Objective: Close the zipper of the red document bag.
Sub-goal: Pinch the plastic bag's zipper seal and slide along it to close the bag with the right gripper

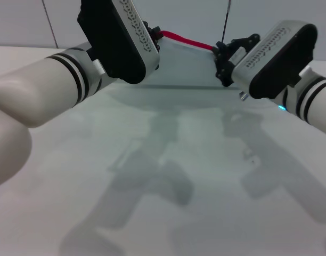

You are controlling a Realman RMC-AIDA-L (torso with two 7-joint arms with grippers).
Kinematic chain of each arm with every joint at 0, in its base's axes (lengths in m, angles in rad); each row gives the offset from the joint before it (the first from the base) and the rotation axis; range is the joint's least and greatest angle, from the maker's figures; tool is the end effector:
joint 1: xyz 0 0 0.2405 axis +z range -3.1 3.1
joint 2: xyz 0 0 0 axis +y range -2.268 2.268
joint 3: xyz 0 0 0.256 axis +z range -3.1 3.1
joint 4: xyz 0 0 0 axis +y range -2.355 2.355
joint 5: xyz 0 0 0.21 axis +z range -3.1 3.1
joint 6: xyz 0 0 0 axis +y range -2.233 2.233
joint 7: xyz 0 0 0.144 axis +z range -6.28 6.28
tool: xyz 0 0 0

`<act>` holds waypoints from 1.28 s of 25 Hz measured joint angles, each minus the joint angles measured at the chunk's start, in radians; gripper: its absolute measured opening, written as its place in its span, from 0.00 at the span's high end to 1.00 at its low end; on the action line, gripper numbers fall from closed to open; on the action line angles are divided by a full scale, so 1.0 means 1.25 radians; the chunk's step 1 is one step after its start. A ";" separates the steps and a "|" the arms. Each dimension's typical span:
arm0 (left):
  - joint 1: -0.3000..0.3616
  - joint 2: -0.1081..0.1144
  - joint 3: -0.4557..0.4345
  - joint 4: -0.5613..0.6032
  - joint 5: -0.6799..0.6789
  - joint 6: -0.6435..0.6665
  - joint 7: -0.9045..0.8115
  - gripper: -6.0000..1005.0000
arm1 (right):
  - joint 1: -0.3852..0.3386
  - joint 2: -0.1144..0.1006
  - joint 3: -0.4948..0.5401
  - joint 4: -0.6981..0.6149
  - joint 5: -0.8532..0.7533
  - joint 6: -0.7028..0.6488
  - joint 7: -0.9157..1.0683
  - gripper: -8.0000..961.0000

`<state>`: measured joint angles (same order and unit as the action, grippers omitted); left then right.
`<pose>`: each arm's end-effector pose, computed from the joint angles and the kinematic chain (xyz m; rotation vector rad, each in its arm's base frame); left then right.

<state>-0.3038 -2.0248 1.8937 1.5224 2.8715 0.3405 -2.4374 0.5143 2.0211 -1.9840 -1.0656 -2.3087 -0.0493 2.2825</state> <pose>-0.1268 0.3765 -0.0082 -2.0846 0.2143 -0.0130 0.1522 0.4068 -0.0627 -2.1752 0.0612 0.2002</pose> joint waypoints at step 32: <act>0.016 -0.002 -0.016 0.000 0.000 -0.012 0.020 0.94 | -0.028 0.001 0.013 -0.019 -0.029 -0.001 0.000 0.81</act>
<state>-0.2838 -2.0279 1.8740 1.5222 2.8715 0.3252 -2.4130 0.4792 2.0229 -1.9674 -1.0893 -2.3446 -0.0506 2.2825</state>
